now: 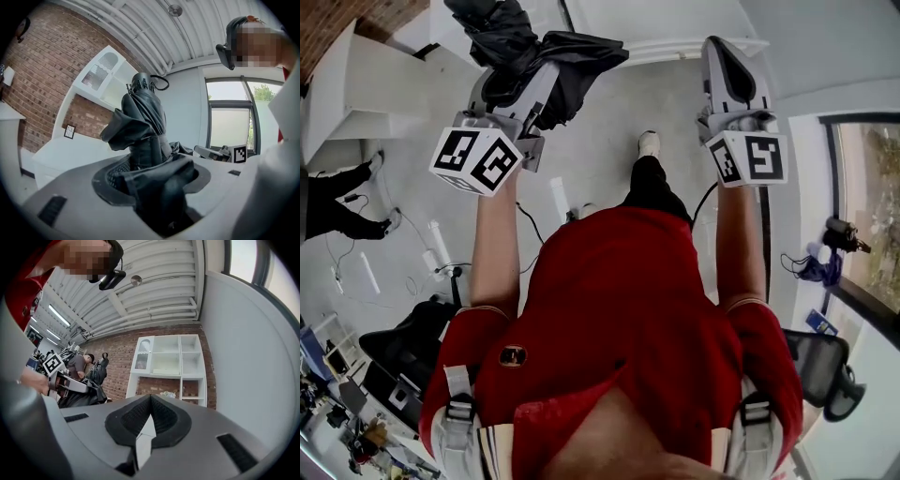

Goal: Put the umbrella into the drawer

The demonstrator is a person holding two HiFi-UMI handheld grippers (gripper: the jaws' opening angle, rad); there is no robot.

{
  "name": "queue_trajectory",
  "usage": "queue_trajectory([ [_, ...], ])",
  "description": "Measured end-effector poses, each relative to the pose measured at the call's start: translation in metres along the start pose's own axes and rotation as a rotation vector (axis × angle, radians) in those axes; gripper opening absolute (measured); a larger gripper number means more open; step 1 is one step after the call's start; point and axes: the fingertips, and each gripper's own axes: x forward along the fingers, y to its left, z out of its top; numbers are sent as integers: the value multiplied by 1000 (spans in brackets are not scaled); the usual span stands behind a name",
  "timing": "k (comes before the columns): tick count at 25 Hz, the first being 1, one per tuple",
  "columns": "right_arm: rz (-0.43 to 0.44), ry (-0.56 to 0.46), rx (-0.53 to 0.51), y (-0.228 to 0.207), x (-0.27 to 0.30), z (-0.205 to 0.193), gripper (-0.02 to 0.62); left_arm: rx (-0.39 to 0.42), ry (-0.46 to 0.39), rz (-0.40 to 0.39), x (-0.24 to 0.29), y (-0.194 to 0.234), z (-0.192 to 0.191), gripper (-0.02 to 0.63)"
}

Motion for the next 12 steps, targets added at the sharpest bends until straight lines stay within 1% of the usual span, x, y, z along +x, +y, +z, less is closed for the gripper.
queue_trajectory([
  [6, 38, -4, 28, -90, 58, -28, -2, 3, 64, 55, 101, 23, -18, 249],
  [12, 105, 23, 30, -157, 99, -55, -2, -13, 142, 117, 183, 43, -46, 249],
])
